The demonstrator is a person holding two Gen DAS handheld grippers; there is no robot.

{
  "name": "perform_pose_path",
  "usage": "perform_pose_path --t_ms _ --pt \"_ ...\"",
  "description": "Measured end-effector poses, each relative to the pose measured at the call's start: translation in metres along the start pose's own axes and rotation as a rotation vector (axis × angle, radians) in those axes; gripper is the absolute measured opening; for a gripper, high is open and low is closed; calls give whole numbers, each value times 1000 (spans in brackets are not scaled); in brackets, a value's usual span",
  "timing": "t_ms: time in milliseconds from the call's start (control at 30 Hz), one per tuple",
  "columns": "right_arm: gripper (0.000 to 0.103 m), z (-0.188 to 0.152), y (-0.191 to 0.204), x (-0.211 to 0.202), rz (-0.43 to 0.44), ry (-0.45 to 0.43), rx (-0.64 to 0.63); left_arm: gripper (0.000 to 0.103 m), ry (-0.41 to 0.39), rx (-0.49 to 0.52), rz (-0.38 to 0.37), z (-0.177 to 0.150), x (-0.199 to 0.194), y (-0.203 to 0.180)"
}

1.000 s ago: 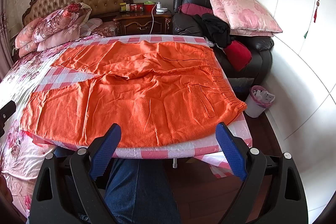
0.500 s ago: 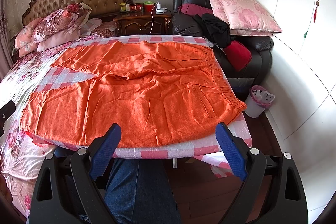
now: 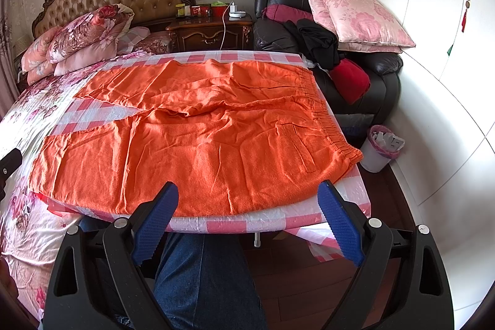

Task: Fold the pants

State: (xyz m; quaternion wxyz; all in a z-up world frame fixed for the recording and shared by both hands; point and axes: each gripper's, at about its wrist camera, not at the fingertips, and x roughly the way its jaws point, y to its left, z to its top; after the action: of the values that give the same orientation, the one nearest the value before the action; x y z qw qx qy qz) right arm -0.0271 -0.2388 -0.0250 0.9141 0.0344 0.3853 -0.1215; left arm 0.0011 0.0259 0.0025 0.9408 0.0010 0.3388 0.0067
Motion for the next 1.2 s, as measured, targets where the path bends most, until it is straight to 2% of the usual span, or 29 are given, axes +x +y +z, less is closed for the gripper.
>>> perform_pose_path --t_ms 1033,1200 --pt "88 -3 -3 2 4 4 -2 101 1 1 0 0 0 0" --pt "88 10 -21 25 33 39 21 101 69 -13 -11 -12 26 5"
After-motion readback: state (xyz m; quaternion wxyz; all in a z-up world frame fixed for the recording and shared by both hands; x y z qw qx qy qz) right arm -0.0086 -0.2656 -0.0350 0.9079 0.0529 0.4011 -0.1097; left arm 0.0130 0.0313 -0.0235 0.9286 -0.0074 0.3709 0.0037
